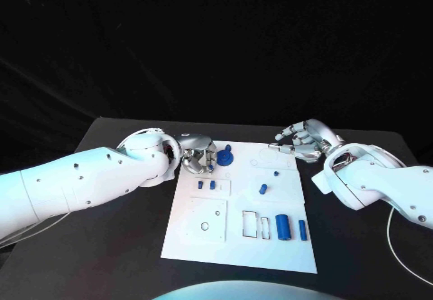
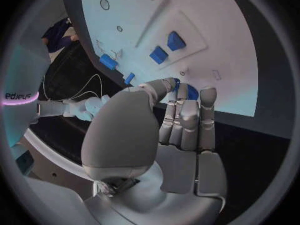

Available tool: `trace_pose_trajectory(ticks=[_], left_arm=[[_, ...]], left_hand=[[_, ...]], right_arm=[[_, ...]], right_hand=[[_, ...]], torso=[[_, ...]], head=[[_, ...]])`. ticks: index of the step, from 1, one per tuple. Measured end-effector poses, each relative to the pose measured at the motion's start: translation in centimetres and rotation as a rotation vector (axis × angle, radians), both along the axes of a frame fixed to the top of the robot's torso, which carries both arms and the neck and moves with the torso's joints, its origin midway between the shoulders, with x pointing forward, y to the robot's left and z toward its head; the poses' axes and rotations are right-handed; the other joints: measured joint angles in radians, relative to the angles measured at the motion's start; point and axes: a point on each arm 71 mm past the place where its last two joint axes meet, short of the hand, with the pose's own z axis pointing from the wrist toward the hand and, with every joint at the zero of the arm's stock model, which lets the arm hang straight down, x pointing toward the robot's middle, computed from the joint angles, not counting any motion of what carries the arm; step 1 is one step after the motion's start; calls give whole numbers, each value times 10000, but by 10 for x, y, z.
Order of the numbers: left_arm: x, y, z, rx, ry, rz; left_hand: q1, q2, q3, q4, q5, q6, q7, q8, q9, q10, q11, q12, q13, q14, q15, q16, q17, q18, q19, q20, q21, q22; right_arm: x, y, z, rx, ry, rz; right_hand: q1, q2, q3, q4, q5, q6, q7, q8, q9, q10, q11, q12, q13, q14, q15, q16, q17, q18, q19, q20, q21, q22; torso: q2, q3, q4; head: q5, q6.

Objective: Assemble the parts on the task board

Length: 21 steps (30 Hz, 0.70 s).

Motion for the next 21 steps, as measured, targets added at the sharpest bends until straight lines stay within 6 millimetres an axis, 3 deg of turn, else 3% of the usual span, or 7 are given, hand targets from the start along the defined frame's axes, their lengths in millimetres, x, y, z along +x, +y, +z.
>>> trace_pose_trajectory(ticks=[21], left_arm=[[4, 2, -8, 305, 253, 115]], left_hand=[[3, -3, 0, 0, -1, -1, 0, -1, 3, -1, 1, -9, -1, 0, 0, 0, -44, 0, 0, 0, 0, 1]], right_arm=[[0, 0, 0, -11, -7, 1]], right_hand=[[0, 0, -28, -27, 0, 0, 0, 0, 7, 0, 0, 0, -2, 0, 0, 0, -3, 0, 0, 0, 0, 3]], torso=[[4, -2, -7]], head=[[11, -50]])
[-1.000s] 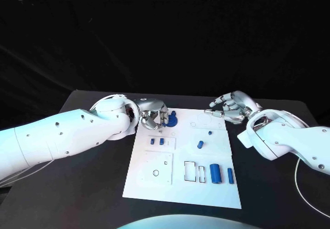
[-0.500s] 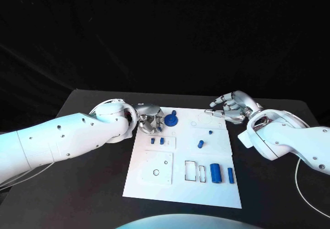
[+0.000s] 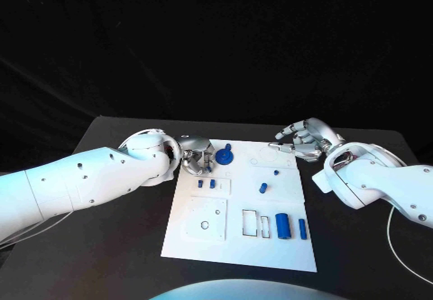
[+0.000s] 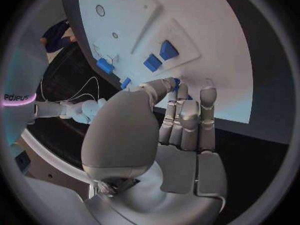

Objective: Assemble the parts on the task board

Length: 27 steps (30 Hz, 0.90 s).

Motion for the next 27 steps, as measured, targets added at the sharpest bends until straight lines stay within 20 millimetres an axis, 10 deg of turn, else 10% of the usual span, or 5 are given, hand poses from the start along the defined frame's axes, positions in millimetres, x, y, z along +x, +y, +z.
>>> trace_pose_trajectory(ticks=[27], left_arm=[[2, -4, -2, 215, 75, -70]], left_hand=[[-53, -54, -42, -42, -9, 90, -91, -59, 33, 128, -52, -28, -10, 74, -75, 68, 228, 0, 92, 18, 0, 132]], right_arm=[[0, 0, 0, -5, -4, 6]], right_hand=[[0, 0, 0, 0, 0, 0, 0, 38, -2, 0, 0, 0, 7, 0, 0, 0, -3, 0, 0, 0, 0, 2]], torso=[[-3, -7, -1]], head=[[-11, -45]])
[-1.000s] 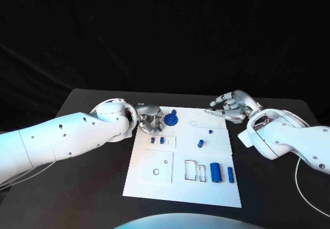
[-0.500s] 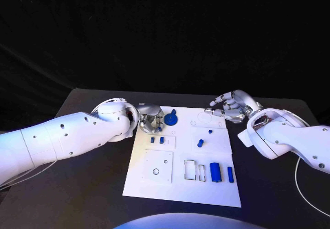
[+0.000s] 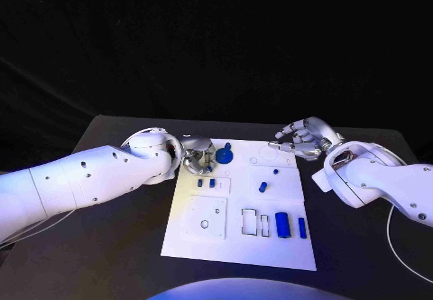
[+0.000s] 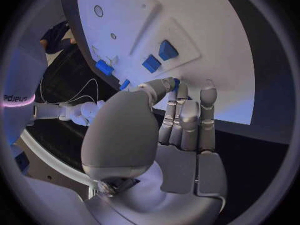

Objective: Assemble the parts on the task board

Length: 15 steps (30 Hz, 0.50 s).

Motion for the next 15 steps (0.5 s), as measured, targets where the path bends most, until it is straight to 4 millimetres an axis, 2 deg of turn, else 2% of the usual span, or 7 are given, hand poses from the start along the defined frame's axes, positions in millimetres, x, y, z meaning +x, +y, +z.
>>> trace_pose_trajectory(ticks=[15], left_arm=[[0, -1, -1, 124, 39, -61]], left_hand=[[-224, -115, -220, 56, 3, 125, -52, -52, 85, 127, -55, -40, 46, 125, -50, 165, 264, 0, 71, -1, 40, 38]], right_arm=[[0, 0, 0, -4, -2, -1]], right_hand=[[0, 0, 0, 0, 0, 0, 0, 0, -1, 0, 0, 0, -2, 0, 0, 0, -1, 0, 0, 0, 0, -2]], torso=[[-2, 5, 1]], head=[[0, -28]])
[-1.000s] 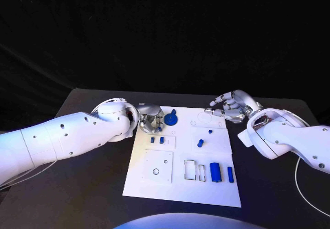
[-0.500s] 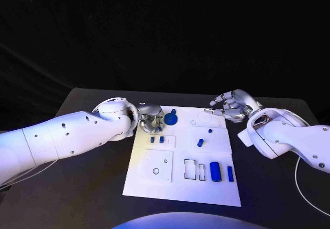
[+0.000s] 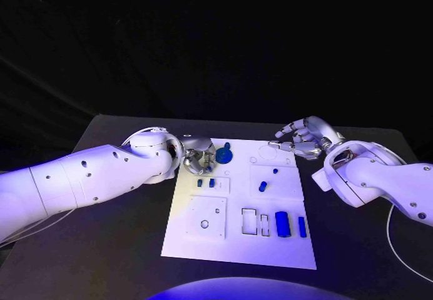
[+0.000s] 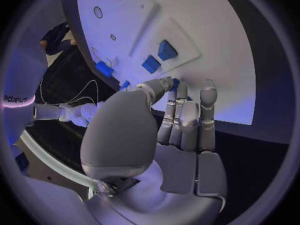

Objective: Assemble the parts on the task board

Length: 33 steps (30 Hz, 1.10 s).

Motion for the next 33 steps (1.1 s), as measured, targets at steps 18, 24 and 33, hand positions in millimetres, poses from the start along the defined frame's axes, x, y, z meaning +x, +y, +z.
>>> trace_pose_trajectory(ticks=[18, 24, 33], left_arm=[[-1, 1, -3, 40, 11, 5], [-1, 1, -3, 50, 20, 13], [-1, 1, -4, 71, 38, 40]], left_hand=[[-145, -146, -95, 96, 0, -324, 141, -268, -71, -185, 182, -330, -77, -131, 130, -1, -462, 0, -57, 56, -176, -254], [-184, -186, -124, 125, 0, -397, 178, -374, -81, -261, 250, -492, -145, -199, 198, -43, -613, 0, -95, 93, -241, -349], [-236, -238, -123, 124, 0, -557, 235, -501, -98, -456, 304, -744, -230, -244, 243, -91, -773, 0, -129, 127, -332, -434]], right_arm=[[0, 0, 0, -5, -3, -9], [0, 0, 0, -7, -4, -10], [0, -1, 0, -9, -5, -12]], right_hand=[[0, 0, 0, 0, 0, 0, 0, 0, -1, 0, 0, 0, -2, 0, 0, 0, -1, 0, 0, 0, 0, -2], [0, 0, 0, 0, 0, 0, 0, 0, -2, 0, 0, 0, -3, 0, 0, 0, -1, 0, 0, 0, 0, -2], [0, 0, 0, 0, 0, 0, 0, 0, -2, 0, 0, 0, -4, 0, 0, 0, 7, 0, 0, 0, 0, -3]], torso=[[0, -2, -1], [0, -4, 0], [0, -4, 0]], head=[[9, 1], [9, -9], [9, -12]])
